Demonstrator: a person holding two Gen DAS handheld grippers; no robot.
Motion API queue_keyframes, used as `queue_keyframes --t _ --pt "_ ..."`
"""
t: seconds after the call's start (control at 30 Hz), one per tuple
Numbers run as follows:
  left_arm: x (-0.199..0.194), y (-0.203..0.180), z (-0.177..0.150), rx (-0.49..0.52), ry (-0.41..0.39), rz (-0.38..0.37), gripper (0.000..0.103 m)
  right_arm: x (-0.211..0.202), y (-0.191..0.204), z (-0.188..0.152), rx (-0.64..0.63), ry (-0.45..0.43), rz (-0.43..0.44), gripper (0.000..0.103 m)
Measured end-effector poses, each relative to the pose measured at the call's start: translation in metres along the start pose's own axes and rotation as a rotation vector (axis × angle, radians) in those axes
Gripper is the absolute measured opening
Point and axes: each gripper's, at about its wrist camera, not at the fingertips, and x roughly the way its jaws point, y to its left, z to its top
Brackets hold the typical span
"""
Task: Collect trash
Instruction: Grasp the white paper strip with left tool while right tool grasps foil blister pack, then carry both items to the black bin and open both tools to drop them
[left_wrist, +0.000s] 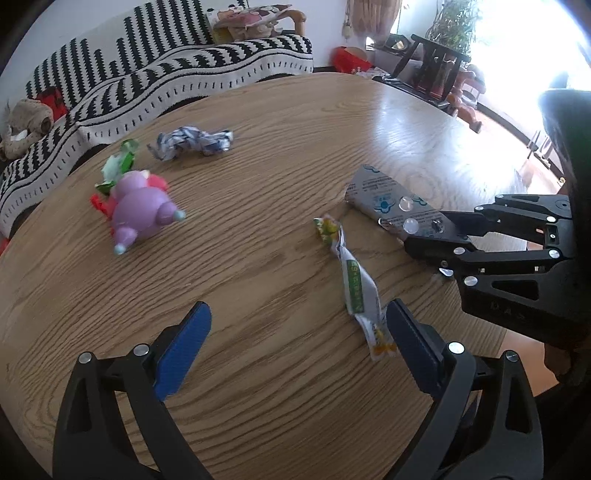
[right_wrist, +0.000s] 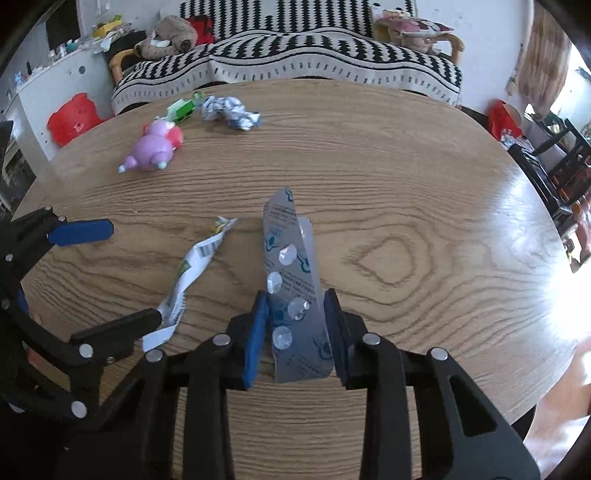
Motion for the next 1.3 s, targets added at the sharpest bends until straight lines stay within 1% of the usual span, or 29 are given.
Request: queue_keyframes --t 0.13,0.2,0.27,0.33,0.37,0.47,0.53,0.57,0.6,0.63,0.8,0.9,1.0,1.07,1.2,1.3 --pt "0.009 -0.011 0.01 -0.015 -0.005 -0.009 0.093 -0.012 -0.016 -0.002 0.05 -0.024 0.001 0.031" --pt "0.012 -0.017 0.013 -0.011 -0.012 0.0 0.093 -0.02 -0.022 -0.003 0.064 -0.035 0.001 0.031" --pt "0.016 -0.025 0.013 0.004 -0.008 0.017 0.09 -0.027 -0.026 -0.004 0.07 -0.045 -0.001 0.031" --pt "0.021 -0.033 0.013 0.022 0.004 0.025 0.077 -0.033 -0.03 -0.006 0.075 -0.052 -0.007 0.031" --pt "0.022 -0.035 0.013 0.025 0.006 0.026 0.075 -0.036 -0.034 -0.009 0.079 -0.055 -0.01 0.031" --pt "0.021 -0.044 0.016 0.022 -0.01 0.028 0.056 -0.046 -0.046 -0.015 0.098 -0.066 -0.018 0.031" --pt "0.021 -0.048 0.019 0.02 -0.007 0.03 0.034 -0.051 -0.055 -0.019 0.112 -0.071 -0.023 0.031" --pt "0.021 -0.05 0.02 0.015 -0.005 0.035 0.026 -0.055 -0.062 -0.022 0.125 -0.075 -0.031 0.031" --pt "0.022 -0.052 0.022 0.012 -0.002 0.043 0.016 -0.058 -0.069 -0.025 0.137 -0.08 -0.038 0.031" --pt "0.023 -0.054 0.024 0.01 0.003 0.048 0.013 -0.061 -0.077 -0.029 0.151 -0.083 -0.043 0.031" --pt "0.021 -0.072 0.036 -0.01 -0.012 0.054 0.013 -0.081 -0.116 -0.046 0.228 -0.108 -0.073 0.031" --pt "0.016 -0.095 0.05 -0.005 -0.027 0.016 0.013 -0.095 -0.147 -0.061 0.293 -0.123 -0.1 0.031" --pt "0.012 -0.13 0.064 0.018 -0.057 -0.032 0.013 -0.11 -0.18 -0.078 0.365 -0.142 -0.125 0.031" --pt "0.011 -0.161 0.071 0.045 -0.071 -0.079 0.013 -0.121 -0.203 -0.092 0.418 -0.154 -0.147 0.031" --pt "0.015 -0.223 0.077 0.109 -0.073 -0.174 0.013 -0.142 -0.26 -0.126 0.543 -0.143 -0.215 0.031" --pt "0.02 -0.277 0.076 0.186 -0.083 -0.244 0.013 -0.153 -0.292 -0.153 0.621 -0.136 -0.264 0.031"
